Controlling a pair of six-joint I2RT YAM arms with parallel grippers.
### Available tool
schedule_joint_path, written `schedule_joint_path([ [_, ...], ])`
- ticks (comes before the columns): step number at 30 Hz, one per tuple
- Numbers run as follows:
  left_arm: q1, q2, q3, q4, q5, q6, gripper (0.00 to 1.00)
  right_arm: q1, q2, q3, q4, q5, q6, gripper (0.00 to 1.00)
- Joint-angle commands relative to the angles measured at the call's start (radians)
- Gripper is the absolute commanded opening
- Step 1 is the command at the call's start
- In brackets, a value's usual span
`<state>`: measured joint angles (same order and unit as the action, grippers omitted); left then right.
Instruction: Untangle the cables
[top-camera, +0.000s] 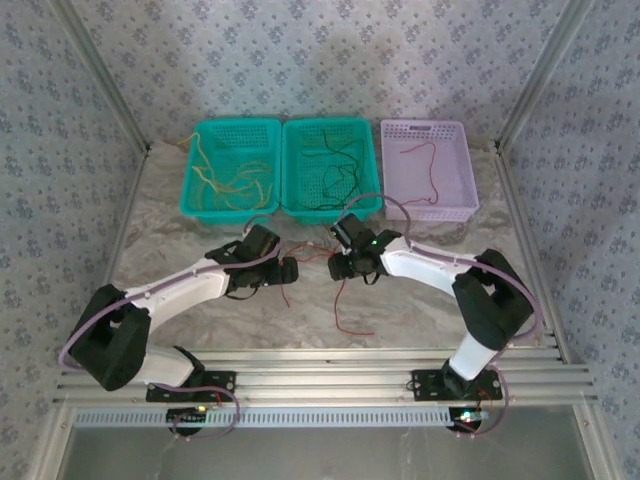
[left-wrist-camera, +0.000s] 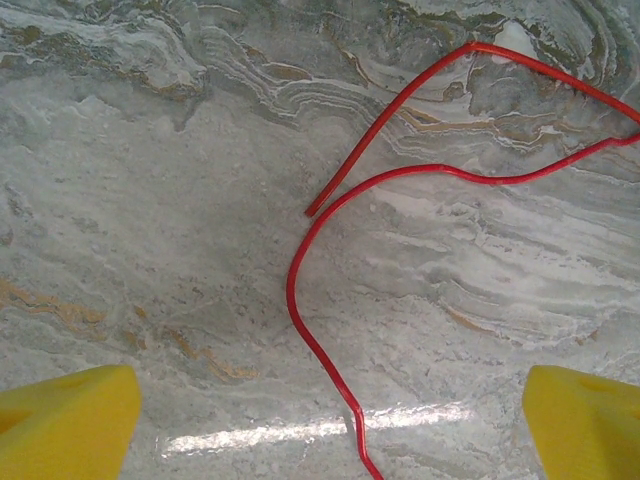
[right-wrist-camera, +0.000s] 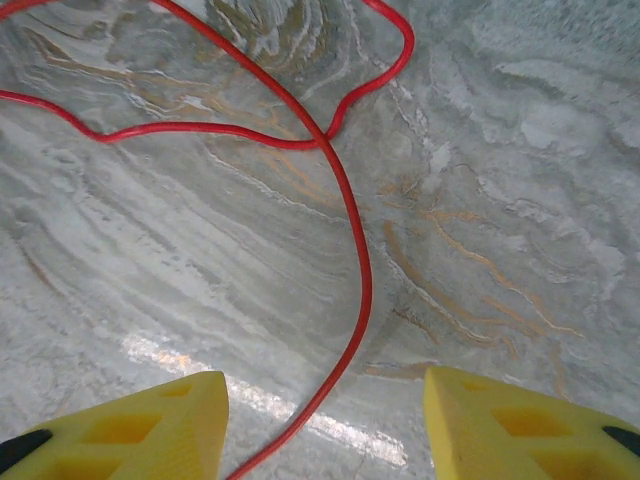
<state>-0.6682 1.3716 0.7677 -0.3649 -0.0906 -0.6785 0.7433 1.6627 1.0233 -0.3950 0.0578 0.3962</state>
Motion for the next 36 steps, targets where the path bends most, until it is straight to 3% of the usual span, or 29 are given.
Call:
schedule_joint_path([
  [1, -0.007, 0.005, 0.022, -0.020, -0.006, 0.009, 0.98, 0.003, 0.041, -0.014, 0.019, 0.025, 0.039, 0.55],
  [6, -0.010, 0.006, 0.006, -0.035, -0.001, 0.002, 0.98, 0.000, 0.095, -0.012, 0.010, 0.029, 0.052, 0.51],
  [9, -0.012, 0.005, -0.002, -0.038, -0.001, -0.001, 0.97, -0.006, 0.105, -0.023, 0.017, 0.028, 0.062, 0.44],
  [16, -0.027, 0.025, -0.003, -0.029, 0.004, -0.015, 0.97, -0.028, 0.101, -0.043, 0.038, 0.021, 0.072, 0.01],
  [31, -0.037, 0.043, 0.049, -0.048, -0.006, 0.000, 0.97, -0.036, -0.372, 0.008, -0.100, 0.167, 0.003, 0.00],
  [36, -0.037, 0.043, 0.067, -0.053, -0.008, 0.005, 0.97, -0.113, -0.513, 0.089, -0.138, 0.211, -0.030, 0.00],
])
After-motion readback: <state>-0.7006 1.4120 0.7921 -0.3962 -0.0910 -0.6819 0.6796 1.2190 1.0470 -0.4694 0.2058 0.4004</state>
